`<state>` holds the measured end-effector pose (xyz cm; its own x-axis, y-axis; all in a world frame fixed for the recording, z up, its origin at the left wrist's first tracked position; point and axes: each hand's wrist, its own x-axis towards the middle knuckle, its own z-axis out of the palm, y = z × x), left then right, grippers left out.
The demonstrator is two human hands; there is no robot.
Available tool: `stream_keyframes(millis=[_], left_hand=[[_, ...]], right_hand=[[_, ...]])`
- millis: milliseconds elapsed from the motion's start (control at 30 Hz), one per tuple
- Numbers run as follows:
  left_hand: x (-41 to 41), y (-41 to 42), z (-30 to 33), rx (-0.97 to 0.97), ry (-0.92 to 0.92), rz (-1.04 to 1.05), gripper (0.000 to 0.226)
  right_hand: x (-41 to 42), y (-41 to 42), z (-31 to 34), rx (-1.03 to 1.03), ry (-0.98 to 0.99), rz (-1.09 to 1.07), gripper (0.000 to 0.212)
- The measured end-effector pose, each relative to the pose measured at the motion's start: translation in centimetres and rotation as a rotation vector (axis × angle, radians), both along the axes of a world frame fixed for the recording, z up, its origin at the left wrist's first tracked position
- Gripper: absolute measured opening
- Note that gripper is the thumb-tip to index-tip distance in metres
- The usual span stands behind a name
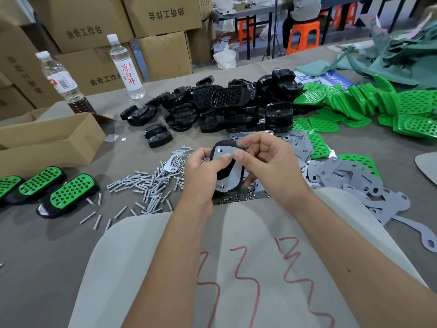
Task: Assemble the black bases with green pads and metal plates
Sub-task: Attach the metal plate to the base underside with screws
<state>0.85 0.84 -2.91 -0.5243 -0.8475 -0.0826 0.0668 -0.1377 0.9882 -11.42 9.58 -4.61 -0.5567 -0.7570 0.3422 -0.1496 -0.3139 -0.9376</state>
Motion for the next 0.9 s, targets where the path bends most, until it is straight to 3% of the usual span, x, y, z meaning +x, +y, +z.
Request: stream_keyframes(millis=[333, 433, 600, 667, 767, 833, 900], left_hand=[[0.05, -0.1, -0.14, 0.017, 0.009, 0.041, 0.007], [0.02, 0.0, -0.14, 0.025, -0.01, 0.058, 0.011], [-0.04, 0.03, -0.16, 0.029, -0.022, 0.079, 0.022], [-0.04, 0.12, -0.11, 0.036, -0.027, 0.079, 0.018], [-0.07, 0.2, 0.07, 0.034, -0.026, 0.084, 0.011], [-0.1, 0.3, 0.25, 0.013, -0.038, 0.097, 0.013], [-0.02, 0.41, 0.39, -0.044, -0.077, 0.104, 0.013]], right_hand=[[0.0, -0.03, -0.28, -0.004, -0.003, 0.086, 0.034], [0.06, -0.08, -0.28, 0.02, -0.014, 0.075, 0.026], [0.12, -0.04, -0.33, 0.017, 0.003, 0.066, 0.033], [0.23, -0.09, -0.34, 0.029, -0.002, 0.049, 0.025], [0.34, -0.14, -0.41, 0.004, -0.037, 0.01, 0.034], [0.36, -0.13, -0.38, 0.023, 0.052, -0.037, 0.025], [0.21, -0.09, -0.42, 0.082, 0.301, -0.129, 0.014]])
